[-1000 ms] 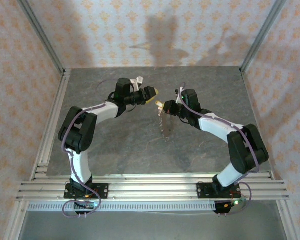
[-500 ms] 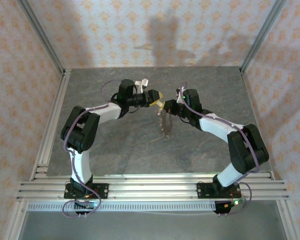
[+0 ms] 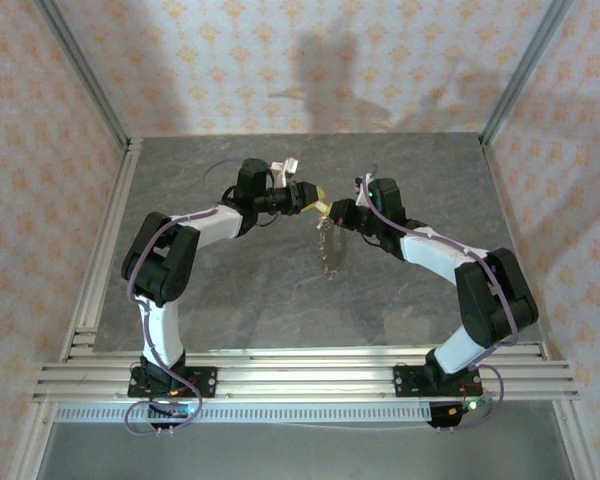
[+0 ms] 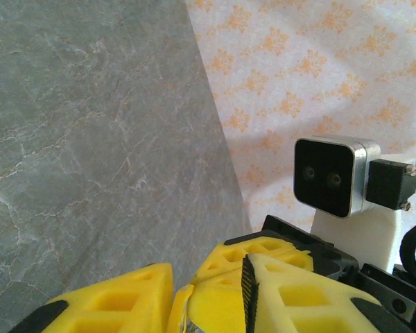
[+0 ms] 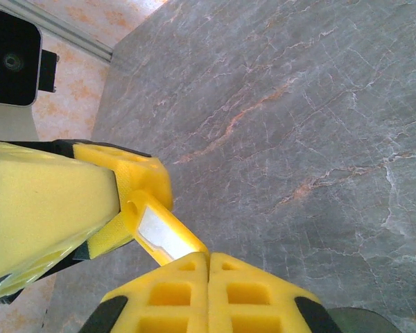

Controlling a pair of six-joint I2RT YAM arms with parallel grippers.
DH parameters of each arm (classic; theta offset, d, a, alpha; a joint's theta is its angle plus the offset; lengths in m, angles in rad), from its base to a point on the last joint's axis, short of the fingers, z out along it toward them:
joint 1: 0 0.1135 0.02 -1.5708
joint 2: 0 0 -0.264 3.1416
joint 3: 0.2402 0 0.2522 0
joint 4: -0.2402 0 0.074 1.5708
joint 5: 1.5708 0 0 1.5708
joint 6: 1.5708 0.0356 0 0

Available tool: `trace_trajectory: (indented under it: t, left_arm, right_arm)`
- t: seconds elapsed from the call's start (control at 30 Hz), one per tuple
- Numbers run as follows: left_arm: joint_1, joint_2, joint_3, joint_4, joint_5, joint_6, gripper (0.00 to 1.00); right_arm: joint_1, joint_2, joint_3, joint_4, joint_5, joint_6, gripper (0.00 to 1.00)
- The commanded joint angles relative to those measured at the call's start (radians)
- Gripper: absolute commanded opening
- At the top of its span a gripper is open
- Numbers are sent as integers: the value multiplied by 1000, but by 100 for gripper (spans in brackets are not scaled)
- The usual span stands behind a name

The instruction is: Put the keys on the keyring

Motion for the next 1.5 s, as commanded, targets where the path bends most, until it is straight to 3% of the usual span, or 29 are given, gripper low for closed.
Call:
trace_trajectory:
  t: [0.0, 0.33, 0.63, 0.73, 0.77, 0.87, 0.97, 1.2, 1.47]
  left_arm:
    - [-20, 13, 1, 5, 27, 35, 33]
    - [-27, 25, 0, -36, 17, 66, 33]
    - [-27, 13, 6, -32, 12, 60, 0]
    - [-30, -26, 6, -24, -2, 48, 0]
    - [-31, -36, 9, -26, -14, 48, 0]
    - [-36, -120, 33, -66, -55, 63, 0]
    - [-39, -179, 70, -106, -82, 76, 0]
    - [-44, -247, 190, -243, -87, 139, 0]
    - [-43, -250, 413, -493, -47, 304, 0]
  right_arm:
    - [-5, -36, -15, 44, 0, 9, 0]
    - [-7, -46, -21, 45, 8, 12, 0]
    - [-8, -59, -24, 47, 9, 20, 0]
    - [-8, -79, -21, 48, 7, 28, 0]
    - [-8, -87, -20, 47, 8, 32, 3]
    - [-23, -137, -22, 42, 15, 49, 30]
    - [-58, -206, -40, 43, 19, 67, 42]
    - [-128, -349, -58, -4, 35, 63, 46]
    - [-142, -392, 14, -77, 23, -10, 50]
